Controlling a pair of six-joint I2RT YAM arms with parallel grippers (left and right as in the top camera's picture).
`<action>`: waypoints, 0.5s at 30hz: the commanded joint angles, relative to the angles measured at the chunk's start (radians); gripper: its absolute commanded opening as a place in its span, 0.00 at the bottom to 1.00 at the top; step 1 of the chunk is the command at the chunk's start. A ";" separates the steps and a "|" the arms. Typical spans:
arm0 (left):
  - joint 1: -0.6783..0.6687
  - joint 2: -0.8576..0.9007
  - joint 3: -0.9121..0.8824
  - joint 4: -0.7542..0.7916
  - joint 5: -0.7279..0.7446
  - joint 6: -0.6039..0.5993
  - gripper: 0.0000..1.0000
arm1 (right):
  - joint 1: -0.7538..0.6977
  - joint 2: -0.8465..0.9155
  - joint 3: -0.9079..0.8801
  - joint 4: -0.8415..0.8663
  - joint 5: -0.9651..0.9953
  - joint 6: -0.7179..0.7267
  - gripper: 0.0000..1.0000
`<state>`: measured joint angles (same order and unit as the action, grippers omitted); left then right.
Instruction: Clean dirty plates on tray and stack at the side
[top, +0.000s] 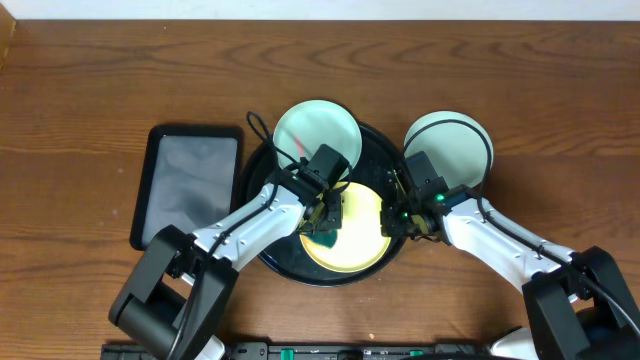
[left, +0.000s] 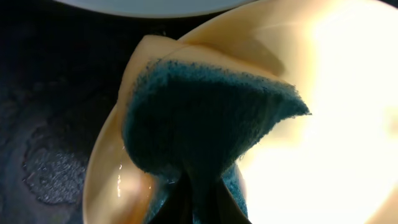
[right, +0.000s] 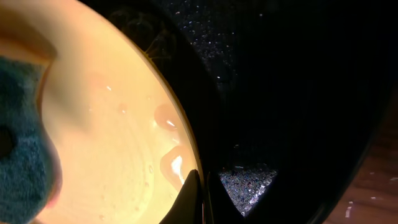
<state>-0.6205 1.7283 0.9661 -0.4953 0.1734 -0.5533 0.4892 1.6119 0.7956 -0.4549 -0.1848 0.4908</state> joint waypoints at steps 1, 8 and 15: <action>-0.021 0.067 -0.044 0.044 0.196 0.002 0.07 | 0.015 0.004 -0.006 -0.002 0.003 0.002 0.01; -0.020 0.031 -0.006 0.083 0.291 0.002 0.07 | 0.015 0.004 -0.006 -0.002 0.003 0.002 0.01; -0.018 -0.127 0.036 0.082 0.259 0.002 0.08 | 0.015 0.004 -0.006 -0.002 0.003 0.002 0.01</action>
<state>-0.6262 1.6936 0.9607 -0.4149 0.3862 -0.5533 0.4885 1.6119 0.7952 -0.4557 -0.1574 0.4904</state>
